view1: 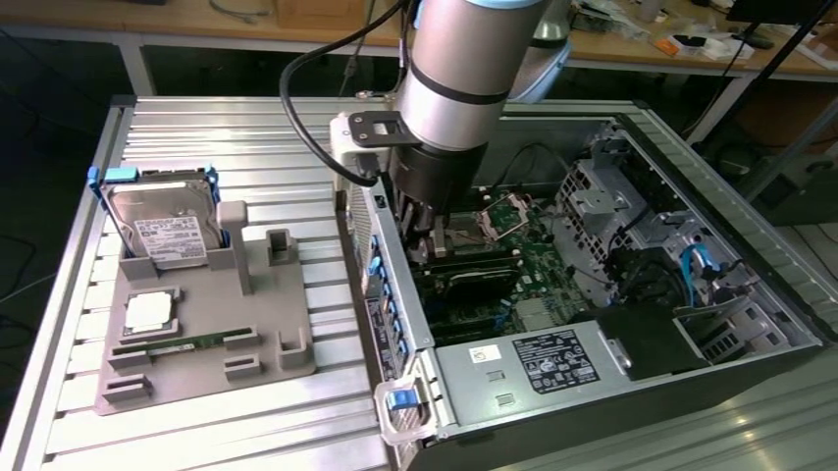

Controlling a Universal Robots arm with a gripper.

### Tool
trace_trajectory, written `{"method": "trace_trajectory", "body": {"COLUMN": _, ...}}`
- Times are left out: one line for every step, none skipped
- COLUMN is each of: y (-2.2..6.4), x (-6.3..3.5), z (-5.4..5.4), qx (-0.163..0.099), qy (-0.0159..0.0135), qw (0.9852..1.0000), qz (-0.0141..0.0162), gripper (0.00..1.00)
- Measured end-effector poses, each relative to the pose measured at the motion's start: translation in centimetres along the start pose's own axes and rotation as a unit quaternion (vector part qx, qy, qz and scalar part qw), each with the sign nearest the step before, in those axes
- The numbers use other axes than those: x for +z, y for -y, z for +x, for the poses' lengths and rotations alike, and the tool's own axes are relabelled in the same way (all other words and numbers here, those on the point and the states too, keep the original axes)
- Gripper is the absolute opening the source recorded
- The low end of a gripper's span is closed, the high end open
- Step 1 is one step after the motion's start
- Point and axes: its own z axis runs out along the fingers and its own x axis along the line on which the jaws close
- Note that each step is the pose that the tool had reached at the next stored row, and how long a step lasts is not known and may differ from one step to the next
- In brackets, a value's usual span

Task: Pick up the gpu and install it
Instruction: 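Press down on the gpu until it lock into place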

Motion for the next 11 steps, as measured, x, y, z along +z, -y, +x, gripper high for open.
{"method": "trace_trajectory", "body": {"y": -0.01, "x": 0.0, "z": 0.0, "qx": 0.0, "qy": 0.0, "qw": 1.0, "qz": -0.0001, "gripper": 0.11}}
{"method": "trace_trajectory", "body": {"y": 0.0, "x": 0.0, "z": 0.0, "qx": 0.0, "qy": 0.0001, "qw": 1.0, "qz": -0.0001, "gripper": 0.11}}
{"method": "trace_trajectory", "body": {"y": 0.08, "x": 0.0, "z": 0.0, "qx": 0.0, "qy": 0.0001, "qw": 1.0, "qz": -0.001, "gripper": 0.11}}
{"method": "trace_trajectory", "body": {"y": 0.31, "x": -0.01, "z": 0.0, "qx": 0.0, "qy": 0.0002, "qw": 1.0, "qz": -0.0045, "gripper": 0.11}}
{"method": "trace_trajectory", "body": {"y": 0.47, "x": -0.04, "z": 0.0, "qx": 0.0, "qy": 0.0001, "qw": 1.0, "qz": -0.0069, "gripper": 0.11}}
{"method": "trace_trajectory", "body": {"y": 0.61, "x": -0.07, "z": 0.0, "qx": 0.0, "qy": -0.0001, "qw": 1.0, "qz": -0.0092, "gripper": 0.11}}
{"method": "trace_trajectory", "body": {"y": 0.72, "x": -0.11, "z": 0.0, "qx": 0.0, "qy": -0.0002, "qw": 0.9999, "qz": -0.0111, "gripper": 0.11}}
{"method": "trace_trajectory", "body": {"y": 0.83, "x": -0.17, "z": 0.0, "qx": 0.0, "qy": -0.0002, "qw": 0.9999, "qz": -0.0129, "gripper": 0.11}}
{"method": "trace_trajectory", "body": {"y": 0.95, "x": -0.25, "z": 0.0, "qx": 0.0, "qy": -0.0003, "qw": 0.9999, "qz": -0.0148, "gripper": 0.11}}
{"method": "trace_trajectory", "body": {"y": 1.06, "x": -0.35, "z": 0.0, "qx": 0.0, "qy": -0.0007, "qw": 0.9999, "qz": -0.0171, "gripper": 0.11}}
{"method": "trace_trajectory", "body": {"y": 1.18, "x": -0.43, "z": 0.0, "qx": 0.0, "qy": -0.0013, "qw": 0.9998, "qz": -0.0194, "gripper": 0.11}}
